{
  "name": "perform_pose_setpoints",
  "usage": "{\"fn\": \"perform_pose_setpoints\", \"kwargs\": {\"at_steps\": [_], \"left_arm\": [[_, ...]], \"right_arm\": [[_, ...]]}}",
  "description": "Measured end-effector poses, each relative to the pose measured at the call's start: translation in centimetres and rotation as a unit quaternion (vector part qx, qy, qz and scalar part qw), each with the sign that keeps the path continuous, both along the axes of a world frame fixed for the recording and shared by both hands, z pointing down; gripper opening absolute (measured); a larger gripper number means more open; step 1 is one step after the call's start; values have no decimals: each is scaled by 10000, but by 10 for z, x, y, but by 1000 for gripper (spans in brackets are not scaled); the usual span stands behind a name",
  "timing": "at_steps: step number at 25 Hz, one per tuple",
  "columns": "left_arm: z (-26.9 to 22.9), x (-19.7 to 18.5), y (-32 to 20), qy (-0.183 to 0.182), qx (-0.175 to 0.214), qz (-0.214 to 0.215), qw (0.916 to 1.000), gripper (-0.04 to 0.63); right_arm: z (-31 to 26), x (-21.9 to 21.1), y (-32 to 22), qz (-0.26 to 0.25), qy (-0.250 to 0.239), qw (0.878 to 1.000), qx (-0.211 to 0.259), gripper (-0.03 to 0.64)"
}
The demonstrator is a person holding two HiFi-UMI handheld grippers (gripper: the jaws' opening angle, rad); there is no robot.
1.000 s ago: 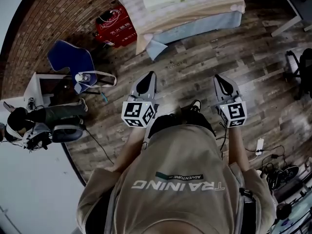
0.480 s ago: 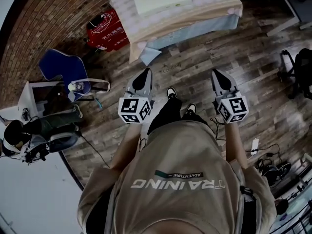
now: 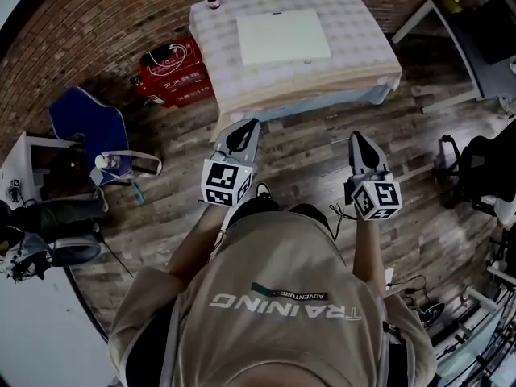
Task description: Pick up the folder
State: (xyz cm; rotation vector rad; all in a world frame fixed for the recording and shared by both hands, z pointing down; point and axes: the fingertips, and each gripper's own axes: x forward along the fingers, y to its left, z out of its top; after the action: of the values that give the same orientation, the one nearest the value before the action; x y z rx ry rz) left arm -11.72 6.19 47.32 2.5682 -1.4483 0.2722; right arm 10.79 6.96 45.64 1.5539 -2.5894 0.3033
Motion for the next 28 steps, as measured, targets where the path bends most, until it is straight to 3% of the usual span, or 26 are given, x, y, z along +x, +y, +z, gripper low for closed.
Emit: {"fn": "perform_pose_setpoints", "kwargs": {"at_steps": [7,13,19,23,28], "left_arm": [[30,-10,-41,-80,-261,72,9996,8],[44,3,-76,20,-445,-115,9989,8],[31,19,-133,76,-402,-396,9984,8],[16,28,-172,169,-375,-601,9973,8],[10,38,-201,580,-454,-994,9923,8]], "right_arm": [[18,-10,-30,41,401,9990,-181,11],[33,10,-75,23,78,9994,-351,10],[40,20,-141,-536,-395,9971,-363,11],[30,22,-190,-956,-136,9950,-244,11],[41,13,-231,-1463,226,9885,-318,11]]}}
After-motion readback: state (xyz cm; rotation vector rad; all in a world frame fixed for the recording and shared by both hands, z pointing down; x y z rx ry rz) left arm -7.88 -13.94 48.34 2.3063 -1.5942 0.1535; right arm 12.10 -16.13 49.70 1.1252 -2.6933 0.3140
